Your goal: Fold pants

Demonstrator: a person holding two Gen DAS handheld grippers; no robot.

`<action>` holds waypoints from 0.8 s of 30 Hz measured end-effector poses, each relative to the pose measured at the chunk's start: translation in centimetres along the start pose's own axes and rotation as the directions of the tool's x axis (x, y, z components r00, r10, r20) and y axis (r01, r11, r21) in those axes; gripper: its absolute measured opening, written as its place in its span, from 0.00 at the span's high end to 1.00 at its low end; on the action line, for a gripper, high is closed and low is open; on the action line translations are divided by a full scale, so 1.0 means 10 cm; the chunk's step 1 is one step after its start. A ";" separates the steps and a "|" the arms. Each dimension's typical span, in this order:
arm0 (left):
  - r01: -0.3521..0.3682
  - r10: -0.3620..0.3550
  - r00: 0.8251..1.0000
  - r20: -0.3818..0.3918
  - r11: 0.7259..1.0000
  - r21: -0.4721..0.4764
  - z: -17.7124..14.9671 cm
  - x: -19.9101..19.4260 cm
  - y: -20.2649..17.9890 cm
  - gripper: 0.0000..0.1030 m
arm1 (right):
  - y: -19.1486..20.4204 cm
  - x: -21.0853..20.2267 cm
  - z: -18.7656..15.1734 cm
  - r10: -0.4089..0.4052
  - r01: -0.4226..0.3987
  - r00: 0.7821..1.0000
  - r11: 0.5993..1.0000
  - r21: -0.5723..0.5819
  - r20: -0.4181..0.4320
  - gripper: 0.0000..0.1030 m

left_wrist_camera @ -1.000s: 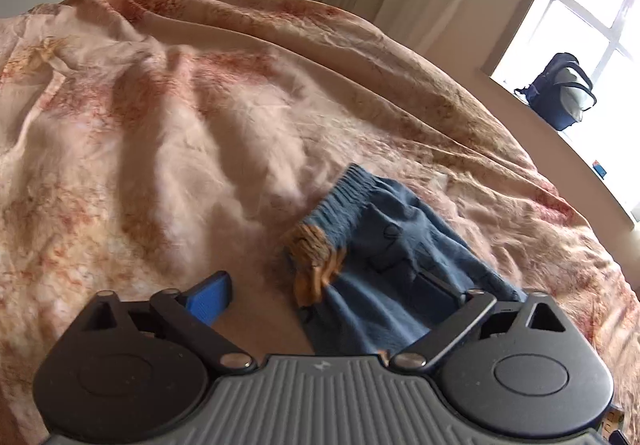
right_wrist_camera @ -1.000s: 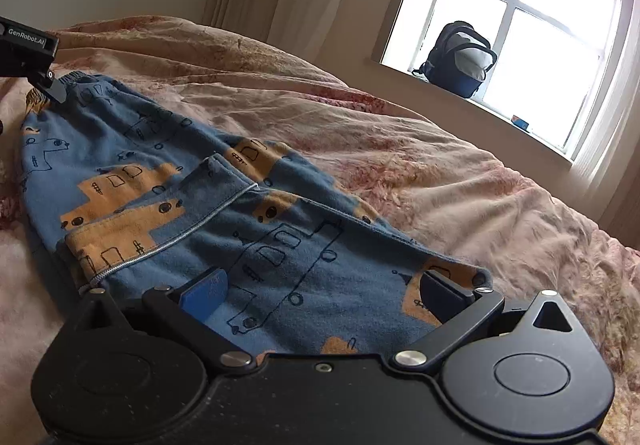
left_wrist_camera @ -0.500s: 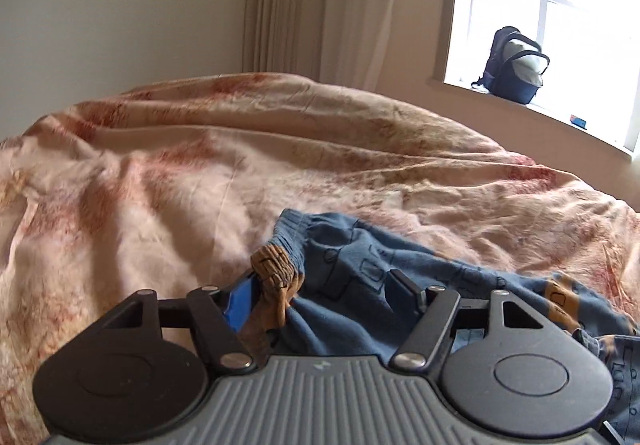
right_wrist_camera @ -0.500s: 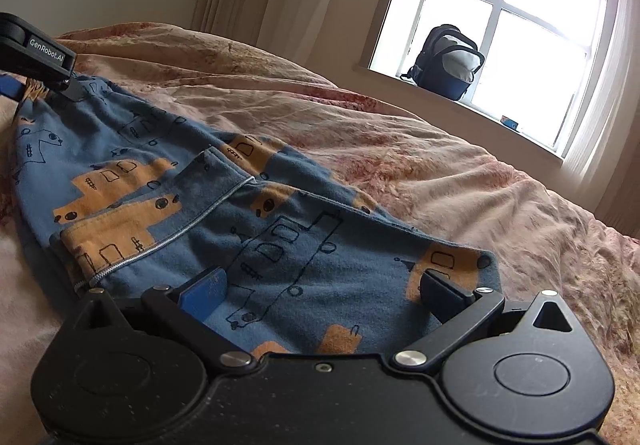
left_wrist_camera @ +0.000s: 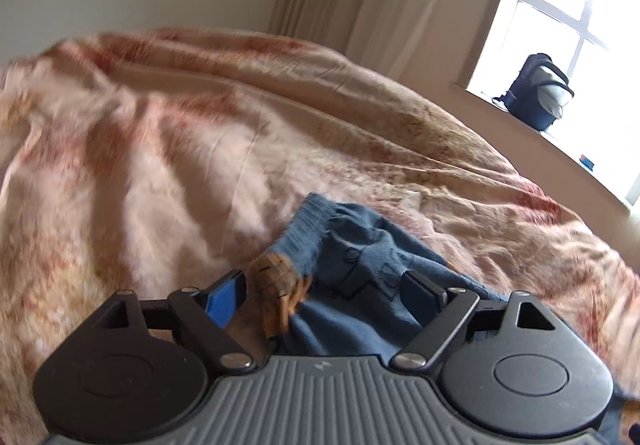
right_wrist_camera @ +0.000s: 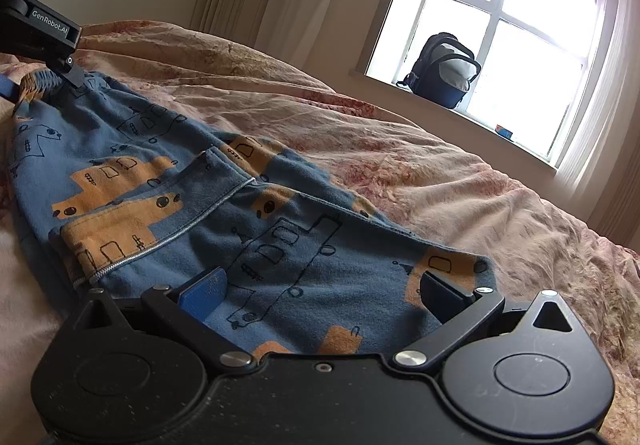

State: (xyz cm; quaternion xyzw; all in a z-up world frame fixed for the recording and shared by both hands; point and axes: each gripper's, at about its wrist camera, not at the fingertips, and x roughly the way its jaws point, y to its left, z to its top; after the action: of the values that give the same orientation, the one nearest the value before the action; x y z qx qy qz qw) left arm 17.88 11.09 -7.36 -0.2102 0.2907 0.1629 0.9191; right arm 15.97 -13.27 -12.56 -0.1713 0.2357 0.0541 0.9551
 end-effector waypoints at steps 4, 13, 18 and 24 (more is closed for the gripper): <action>0.021 -0.026 0.999 -0.025 0.981 -0.191 0.03 0.04 0.31 0.15 | 0.07 -0.09 0.32 0.074 -0.067 0.990 0.996 -0.065 0.121 0.01; 0.053 -0.074 0.996 -0.050 0.942 -0.330 0.01 0.11 0.56 0.43 | 0.58 1.11 1.60 0.431 -0.433 0.901 0.895 -0.104 -0.047 0.01; 0.065 -0.081 0.995 -0.051 0.961 -0.268 0.01 0.12 0.47 0.71 | 1.08 1.70 1.86 0.576 -0.617 0.777 0.778 -0.121 -0.255 0.01; 0.004 -0.004 0.998 0.057 1.000 -0.011 -0.01 -0.01 0.12 0.82 | 1.15 1.87 1.83 0.461 -0.503 0.858 0.843 -0.190 -0.226 0.01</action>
State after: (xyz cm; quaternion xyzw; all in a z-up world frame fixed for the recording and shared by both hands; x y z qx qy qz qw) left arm 17.21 12.02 -7.74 -0.2112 0.2632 0.1686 0.9261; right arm 38.28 4.39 -9.57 -0.2255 0.3441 0.3066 0.8583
